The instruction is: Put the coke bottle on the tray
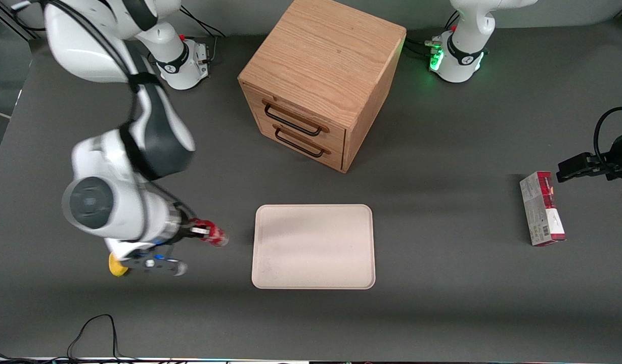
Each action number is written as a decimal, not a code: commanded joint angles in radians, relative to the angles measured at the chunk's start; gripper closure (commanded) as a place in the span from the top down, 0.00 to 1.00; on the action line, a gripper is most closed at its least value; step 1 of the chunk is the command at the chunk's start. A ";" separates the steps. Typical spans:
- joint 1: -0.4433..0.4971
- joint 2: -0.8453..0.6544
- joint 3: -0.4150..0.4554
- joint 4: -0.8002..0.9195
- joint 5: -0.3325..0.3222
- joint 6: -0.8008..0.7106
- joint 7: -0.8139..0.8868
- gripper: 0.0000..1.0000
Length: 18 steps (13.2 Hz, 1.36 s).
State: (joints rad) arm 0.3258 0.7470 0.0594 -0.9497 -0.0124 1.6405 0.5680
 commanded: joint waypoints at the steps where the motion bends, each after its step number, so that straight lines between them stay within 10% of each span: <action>1: 0.050 0.078 -0.001 0.081 -0.021 0.065 0.073 0.00; 16: 0.064 0.213 0.016 0.115 -0.026 0.266 0.070 0.00; 17: 0.061 0.215 0.017 0.115 -0.024 0.265 0.070 0.19; 18: 0.061 0.213 0.016 0.115 -0.029 0.263 0.070 0.99</action>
State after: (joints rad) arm 0.3875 0.9416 0.0715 -0.8808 -0.0146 1.9056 0.6283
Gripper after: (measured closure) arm 0.722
